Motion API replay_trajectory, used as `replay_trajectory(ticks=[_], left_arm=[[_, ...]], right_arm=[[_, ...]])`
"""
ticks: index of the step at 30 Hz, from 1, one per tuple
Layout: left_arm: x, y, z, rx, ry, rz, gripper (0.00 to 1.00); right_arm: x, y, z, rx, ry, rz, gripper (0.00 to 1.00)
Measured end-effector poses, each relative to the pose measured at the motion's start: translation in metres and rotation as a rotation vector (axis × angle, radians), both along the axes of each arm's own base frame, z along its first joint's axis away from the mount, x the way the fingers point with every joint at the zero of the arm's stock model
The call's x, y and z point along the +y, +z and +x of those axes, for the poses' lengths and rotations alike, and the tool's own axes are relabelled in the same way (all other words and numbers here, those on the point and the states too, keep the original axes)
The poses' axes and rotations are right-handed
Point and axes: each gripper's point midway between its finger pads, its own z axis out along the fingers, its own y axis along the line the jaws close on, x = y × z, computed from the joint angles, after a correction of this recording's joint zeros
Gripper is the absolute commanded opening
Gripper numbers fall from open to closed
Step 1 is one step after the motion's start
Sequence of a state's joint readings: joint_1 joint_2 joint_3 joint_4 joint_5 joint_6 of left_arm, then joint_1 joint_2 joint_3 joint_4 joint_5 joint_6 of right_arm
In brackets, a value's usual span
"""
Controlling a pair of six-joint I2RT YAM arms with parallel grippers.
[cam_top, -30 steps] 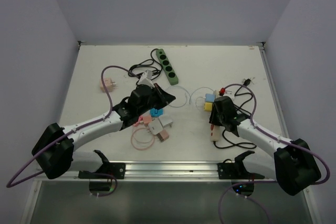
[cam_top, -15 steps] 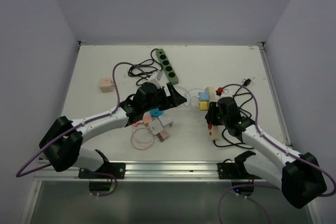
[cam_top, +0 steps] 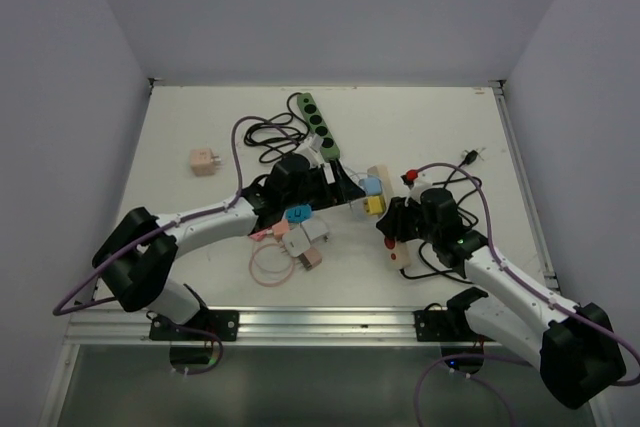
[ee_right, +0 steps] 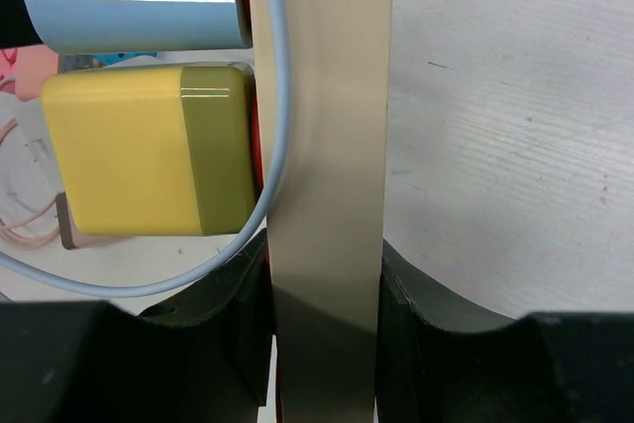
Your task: Pull the plug off the socket
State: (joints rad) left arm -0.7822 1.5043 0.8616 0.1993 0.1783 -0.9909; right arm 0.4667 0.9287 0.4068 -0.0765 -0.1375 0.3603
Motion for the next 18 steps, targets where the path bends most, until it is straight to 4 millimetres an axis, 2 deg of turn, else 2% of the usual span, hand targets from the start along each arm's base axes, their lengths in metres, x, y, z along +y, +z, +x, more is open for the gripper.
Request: replay_trajectory(ticks=[10,14,18], left_arm=[[-0.016,0.014,0.024,-0.019,0.037,-0.017,0.73],[-0.023,0.007,0.029,-0.004,0.037,-0.01,0.66],[-0.029,-0.006,0.027,0.02,0.026,0.007,0.56]], right_arm=[[0.007,0.004,-0.002,-0.014,0.045,0.019,0.0],[0.008,0.004,-0.002,-0.016,0.046,0.02,0.0],[0.009,0.004,-0.003,-0.016,0.051,0.019,0.0]])
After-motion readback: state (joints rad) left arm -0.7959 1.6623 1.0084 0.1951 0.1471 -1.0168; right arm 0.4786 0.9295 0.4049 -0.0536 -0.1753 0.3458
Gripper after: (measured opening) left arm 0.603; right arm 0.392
